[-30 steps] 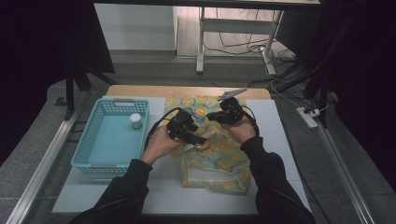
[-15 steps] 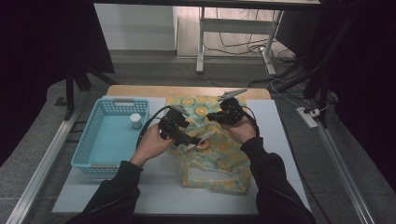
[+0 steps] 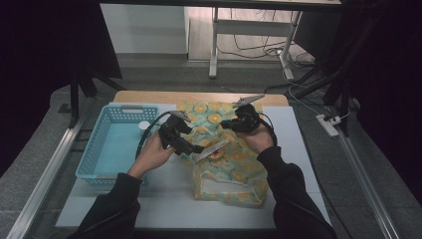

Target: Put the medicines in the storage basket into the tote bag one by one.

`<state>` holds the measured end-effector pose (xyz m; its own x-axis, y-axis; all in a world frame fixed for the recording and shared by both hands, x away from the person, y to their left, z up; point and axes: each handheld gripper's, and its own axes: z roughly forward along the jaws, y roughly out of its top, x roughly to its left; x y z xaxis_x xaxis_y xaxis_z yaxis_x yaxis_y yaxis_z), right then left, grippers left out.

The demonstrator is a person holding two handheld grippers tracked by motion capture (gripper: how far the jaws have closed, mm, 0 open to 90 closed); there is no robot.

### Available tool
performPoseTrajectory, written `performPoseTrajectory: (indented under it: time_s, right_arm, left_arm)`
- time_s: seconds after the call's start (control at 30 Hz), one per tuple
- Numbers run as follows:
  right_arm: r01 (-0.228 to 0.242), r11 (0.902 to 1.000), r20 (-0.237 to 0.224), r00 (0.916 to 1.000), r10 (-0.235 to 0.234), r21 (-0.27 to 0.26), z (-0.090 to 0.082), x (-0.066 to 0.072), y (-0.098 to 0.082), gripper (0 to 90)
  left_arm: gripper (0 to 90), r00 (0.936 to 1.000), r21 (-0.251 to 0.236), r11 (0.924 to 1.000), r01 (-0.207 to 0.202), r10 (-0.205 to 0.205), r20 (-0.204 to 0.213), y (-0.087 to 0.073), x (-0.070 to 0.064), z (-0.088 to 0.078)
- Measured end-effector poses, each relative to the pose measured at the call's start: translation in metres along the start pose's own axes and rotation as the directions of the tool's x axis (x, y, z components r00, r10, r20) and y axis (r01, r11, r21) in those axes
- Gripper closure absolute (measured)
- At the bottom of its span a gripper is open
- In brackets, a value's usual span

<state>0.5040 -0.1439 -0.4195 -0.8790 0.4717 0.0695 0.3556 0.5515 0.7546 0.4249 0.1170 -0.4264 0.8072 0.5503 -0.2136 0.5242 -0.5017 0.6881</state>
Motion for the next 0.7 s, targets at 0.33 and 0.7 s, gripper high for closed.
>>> performPoseTrajectory:
  time_s: [0.33,0.7]
  right_arm:
    - [-0.002,1.0,-0.008,1.0,0.002,-0.007,-0.001,0.001,0.001,89.9]
    - [-0.004,0.9999,-0.011,0.9999,0.004,-0.01,-0.003,0.002,0.002,89.9]
  left_arm:
    - [0.1,0.9992,-0.036,0.9993,0.014,-0.015,-0.036,-0.018,0.017,-0.022]
    - [0.0,0.99,-0.066,0.9957,0.064,-0.072,-0.121,-0.044,0.038,-0.047]
